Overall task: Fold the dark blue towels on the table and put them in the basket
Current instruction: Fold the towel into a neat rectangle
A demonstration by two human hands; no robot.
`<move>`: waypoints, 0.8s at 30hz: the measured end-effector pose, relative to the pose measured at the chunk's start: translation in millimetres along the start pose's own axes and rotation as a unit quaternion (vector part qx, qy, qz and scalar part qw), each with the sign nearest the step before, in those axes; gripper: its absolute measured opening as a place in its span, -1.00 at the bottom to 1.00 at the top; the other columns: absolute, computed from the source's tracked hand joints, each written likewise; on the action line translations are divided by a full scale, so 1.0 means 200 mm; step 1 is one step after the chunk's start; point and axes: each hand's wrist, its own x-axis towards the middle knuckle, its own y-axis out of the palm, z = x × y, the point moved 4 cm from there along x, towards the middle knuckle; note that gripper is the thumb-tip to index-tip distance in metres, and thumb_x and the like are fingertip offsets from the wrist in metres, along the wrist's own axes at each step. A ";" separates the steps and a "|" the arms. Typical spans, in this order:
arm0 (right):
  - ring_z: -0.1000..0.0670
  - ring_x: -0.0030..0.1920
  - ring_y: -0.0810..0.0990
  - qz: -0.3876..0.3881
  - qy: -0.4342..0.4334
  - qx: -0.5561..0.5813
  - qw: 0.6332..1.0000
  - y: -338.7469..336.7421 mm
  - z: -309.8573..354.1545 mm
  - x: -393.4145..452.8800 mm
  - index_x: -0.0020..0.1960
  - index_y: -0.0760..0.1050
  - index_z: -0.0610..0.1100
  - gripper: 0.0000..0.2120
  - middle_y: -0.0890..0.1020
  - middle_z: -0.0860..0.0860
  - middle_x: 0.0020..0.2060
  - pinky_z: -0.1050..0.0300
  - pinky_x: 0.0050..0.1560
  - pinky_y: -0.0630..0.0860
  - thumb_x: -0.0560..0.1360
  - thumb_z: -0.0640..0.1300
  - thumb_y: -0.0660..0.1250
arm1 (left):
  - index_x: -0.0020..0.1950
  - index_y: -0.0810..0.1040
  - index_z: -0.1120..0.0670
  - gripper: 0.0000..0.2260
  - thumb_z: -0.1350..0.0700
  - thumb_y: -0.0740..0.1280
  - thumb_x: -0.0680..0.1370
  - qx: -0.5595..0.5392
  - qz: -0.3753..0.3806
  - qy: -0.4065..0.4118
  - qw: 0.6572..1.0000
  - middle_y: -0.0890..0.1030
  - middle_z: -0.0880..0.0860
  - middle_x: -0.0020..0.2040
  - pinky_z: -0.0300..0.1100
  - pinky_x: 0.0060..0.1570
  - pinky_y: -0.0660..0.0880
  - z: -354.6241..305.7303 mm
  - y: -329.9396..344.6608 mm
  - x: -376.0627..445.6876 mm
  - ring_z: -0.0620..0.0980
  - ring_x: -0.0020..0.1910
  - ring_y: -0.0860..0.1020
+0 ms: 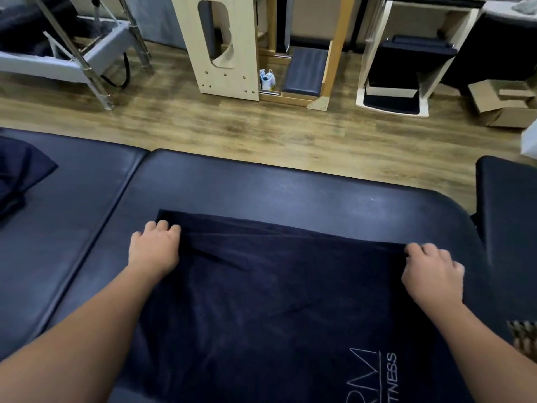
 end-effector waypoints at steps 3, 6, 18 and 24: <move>-0.26 -0.02 0.47 0.031 0.001 0.003 1.000 -0.06 0.14 0.00 0.00 0.56 -0.17 -0.77 0.55 -0.15 -0.07 -0.14 -0.03 0.37 0.34 -0.28 0.38 | 0.20 0.46 0.02 -0.74 0.21 0.22 0.53 0.009 -0.013 0.007 1.000 0.42 0.03 0.18 -0.10 -0.07 0.31 0.03 0.00 0.02 0.08 0.20 0.37; -0.23 0.02 0.50 0.040 -0.101 0.044 0.993 -0.12 0.45 -0.03 0.09 0.59 -0.10 -0.69 0.58 -0.09 -0.01 -0.15 0.02 0.40 0.34 -0.23 0.38 | 0.15 0.48 0.04 -0.77 0.23 0.22 0.52 -0.002 -0.027 0.011 1.000 0.43 0.01 0.17 -0.10 -0.11 0.32 0.08 -0.01 0.05 0.08 0.17 0.37; -0.13 0.28 0.39 0.119 -0.281 0.168 0.937 -0.30 1.60 -0.11 0.43 0.35 0.03 -0.63 0.49 0.02 0.24 -0.12 0.27 0.29 0.64 0.04 0.22 | 0.17 0.56 -0.05 -0.83 0.11 0.24 0.63 -0.153 -0.037 0.092 0.983 0.61 -0.04 0.16 -0.04 -0.01 0.32 0.30 -0.08 0.36 0.08 0.22 0.45; -0.14 0.11 0.46 0.077 -0.162 0.136 0.974 -0.32 1.71 0.05 0.11 0.51 -0.07 -0.83 0.55 -0.02 0.03 -0.05 -0.01 0.30 0.66 -0.03 0.19 | 0.24 0.52 0.04 -0.72 0.26 0.31 0.56 -0.345 0.022 0.104 0.932 0.55 0.06 0.16 -0.01 0.22 0.49 0.28 -0.07 0.53 0.10 0.19 0.53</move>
